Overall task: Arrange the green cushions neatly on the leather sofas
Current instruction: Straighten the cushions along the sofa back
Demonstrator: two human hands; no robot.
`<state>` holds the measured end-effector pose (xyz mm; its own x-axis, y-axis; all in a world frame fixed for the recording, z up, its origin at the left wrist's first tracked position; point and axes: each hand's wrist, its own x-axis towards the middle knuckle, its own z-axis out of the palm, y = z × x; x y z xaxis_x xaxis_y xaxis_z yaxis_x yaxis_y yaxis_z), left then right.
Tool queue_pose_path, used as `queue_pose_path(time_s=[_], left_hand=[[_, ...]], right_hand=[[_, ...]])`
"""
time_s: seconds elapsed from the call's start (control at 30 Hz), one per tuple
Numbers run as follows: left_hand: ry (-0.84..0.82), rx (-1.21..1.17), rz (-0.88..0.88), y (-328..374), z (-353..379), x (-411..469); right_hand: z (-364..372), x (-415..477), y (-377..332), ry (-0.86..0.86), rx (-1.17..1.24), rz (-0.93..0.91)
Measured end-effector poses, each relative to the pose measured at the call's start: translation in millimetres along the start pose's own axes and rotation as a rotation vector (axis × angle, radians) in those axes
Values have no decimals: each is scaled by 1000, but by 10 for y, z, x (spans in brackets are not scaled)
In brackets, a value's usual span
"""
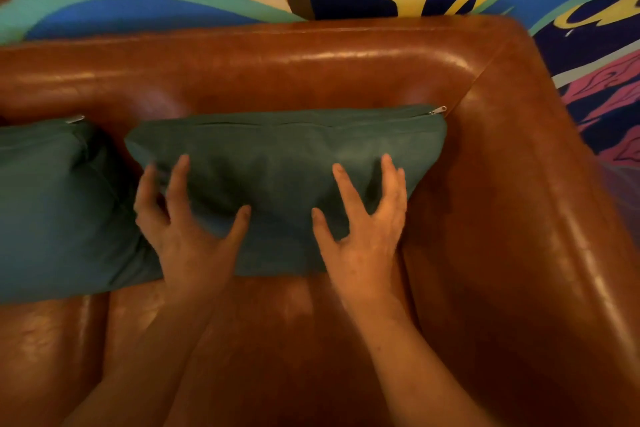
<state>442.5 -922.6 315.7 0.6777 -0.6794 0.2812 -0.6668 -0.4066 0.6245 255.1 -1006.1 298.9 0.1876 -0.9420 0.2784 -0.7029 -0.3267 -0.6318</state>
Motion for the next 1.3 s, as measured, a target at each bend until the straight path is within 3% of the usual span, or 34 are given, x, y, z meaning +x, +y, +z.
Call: queue_pose_path(time_s=[0.1, 0.23, 0.4, 0.5, 0.57, 0.73, 0.83, 1.17, 1.3], left_hand=[[-136, 240, 248, 124, 21, 359], [-433, 513, 251, 96, 141, 708], [-408, 591, 312, 197, 114, 1061], [-547, 618, 291, 118, 199, 1139], [-555, 627, 305, 48, 213, 1150], [-451, 601, 282, -194, -36, 1155], [-451, 580, 261, -267, -87, 1111], [-431, 568, 248, -215, -79, 1039], [-422, 539, 288, -115, -195, 1082]], right_hand=[[48, 336, -184, -120, -104, -103], [238, 670, -166, -321, -270, -72], [278, 932, -351, -387, -298, -89], [334, 993, -324, -532, -338, -111], [319, 1024, -284, -570, -346, -127], [22, 1136, 70, -464, -458, -79], [-73, 1157, 227, -489, -494, -40], [59, 986, 83, -472, -462, -84], [-57, 1020, 100, -325, -434, -13]])
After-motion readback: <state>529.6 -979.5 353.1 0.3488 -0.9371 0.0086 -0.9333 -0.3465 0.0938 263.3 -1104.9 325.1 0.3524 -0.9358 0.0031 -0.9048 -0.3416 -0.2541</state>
